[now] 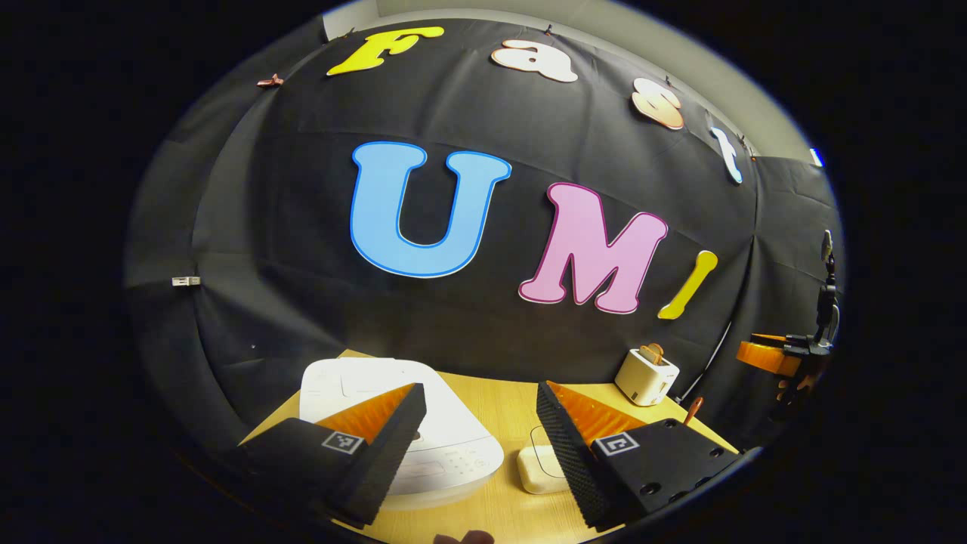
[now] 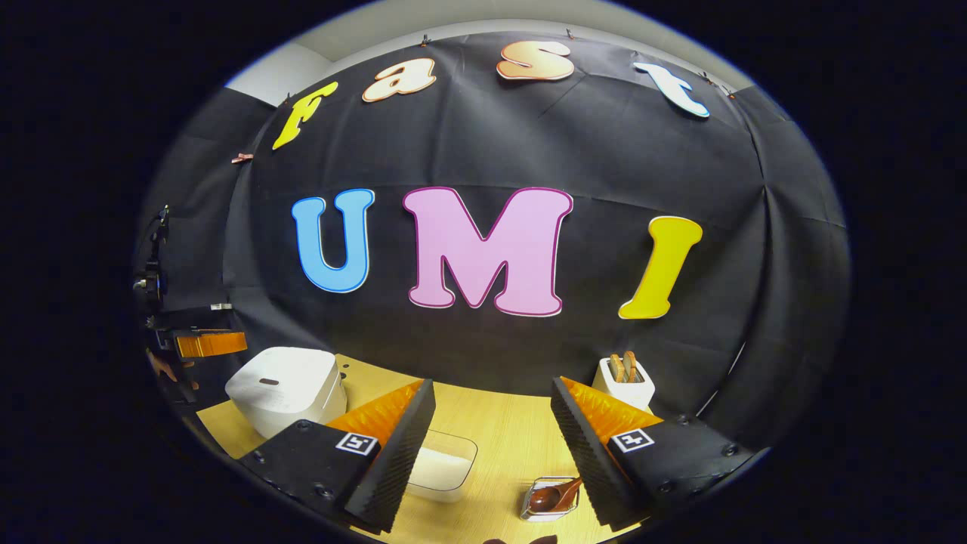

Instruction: Close the left gripper, press the button to open the rice cooker; take a wooden spoon from the chopstick holder with the right hand, scoop a spoonful of rice and pour it into the rice cooker, then put the wooden spoon back into the chopstick holder.

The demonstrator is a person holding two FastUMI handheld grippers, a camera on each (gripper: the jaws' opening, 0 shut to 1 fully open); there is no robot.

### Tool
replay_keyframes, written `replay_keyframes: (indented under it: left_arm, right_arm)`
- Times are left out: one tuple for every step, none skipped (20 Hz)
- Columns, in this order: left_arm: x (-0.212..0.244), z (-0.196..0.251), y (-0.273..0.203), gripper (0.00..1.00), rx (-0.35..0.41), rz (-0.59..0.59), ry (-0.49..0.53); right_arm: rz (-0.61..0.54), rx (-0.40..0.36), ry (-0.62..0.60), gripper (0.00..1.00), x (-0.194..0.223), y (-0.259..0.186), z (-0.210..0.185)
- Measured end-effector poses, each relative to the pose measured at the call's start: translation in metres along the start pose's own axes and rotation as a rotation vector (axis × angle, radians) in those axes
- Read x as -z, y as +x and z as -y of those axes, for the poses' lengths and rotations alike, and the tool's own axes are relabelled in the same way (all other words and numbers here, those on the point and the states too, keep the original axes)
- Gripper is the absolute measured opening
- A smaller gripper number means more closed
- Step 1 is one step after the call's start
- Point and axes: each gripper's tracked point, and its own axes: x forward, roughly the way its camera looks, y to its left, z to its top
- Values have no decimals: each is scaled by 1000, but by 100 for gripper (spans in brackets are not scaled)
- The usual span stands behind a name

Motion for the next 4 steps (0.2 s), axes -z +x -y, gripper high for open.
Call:
replay_keyframes:
  left_arm:
    - [-1,0,0,95,9,1,1]
    - [-3,1,-2,95,16,5,2]
    - [-3,2,-3,95,27,9,2]
    - [-4,3,-4,95,35,14,4]
  right_arm:
    - [-1,8,1,96,1,-2,-1]
    - [0,17,5,96,2,-3,-2]
    - [-1,23,10,96,2,-5,-4]
    - [-3,25,11,96,2,-6,-7]
